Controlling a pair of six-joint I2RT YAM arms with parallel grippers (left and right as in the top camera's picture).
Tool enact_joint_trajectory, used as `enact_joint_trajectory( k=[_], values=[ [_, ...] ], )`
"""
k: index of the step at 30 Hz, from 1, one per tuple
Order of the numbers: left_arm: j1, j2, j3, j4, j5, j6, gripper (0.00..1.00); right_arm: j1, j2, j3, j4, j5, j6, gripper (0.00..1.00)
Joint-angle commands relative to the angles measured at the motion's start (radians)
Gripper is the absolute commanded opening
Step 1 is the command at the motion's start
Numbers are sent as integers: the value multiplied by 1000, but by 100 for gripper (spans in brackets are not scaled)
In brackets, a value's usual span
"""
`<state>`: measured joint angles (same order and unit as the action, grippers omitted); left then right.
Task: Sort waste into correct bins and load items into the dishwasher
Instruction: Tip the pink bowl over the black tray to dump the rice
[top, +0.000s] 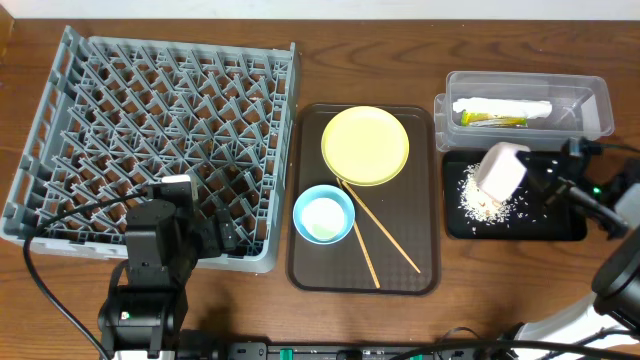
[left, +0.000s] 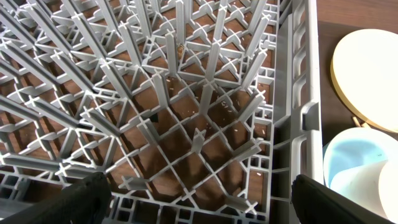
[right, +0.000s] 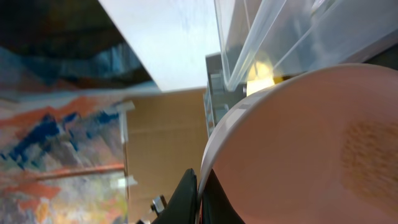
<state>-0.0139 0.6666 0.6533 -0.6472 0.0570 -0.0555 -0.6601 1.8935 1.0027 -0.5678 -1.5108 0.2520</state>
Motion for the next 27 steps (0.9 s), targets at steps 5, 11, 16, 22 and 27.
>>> enact_joint_trajectory(
  k=[5, 11, 16, 22, 27],
  values=[
    [5, -2, 22, 0, 3, -9, 96, -128, 7, -4, 0, -49, 21, 1],
    [5, -2, 22, 0, 3, -9, 96, -149, 7, -4, -1, -49, 24, 1],
    [5, -2, 22, 0, 3, -9, 96, -112, 7, -4, -12, -49, 24, 1],
    [5, -2, 22, 0, 3, -9, 96, -32, 6, -4, -24, 21, -4, 1],
    [5, -2, 22, 0, 3, -9, 96, 61, -38, -4, -162, 187, -126, 1]
  ],
)
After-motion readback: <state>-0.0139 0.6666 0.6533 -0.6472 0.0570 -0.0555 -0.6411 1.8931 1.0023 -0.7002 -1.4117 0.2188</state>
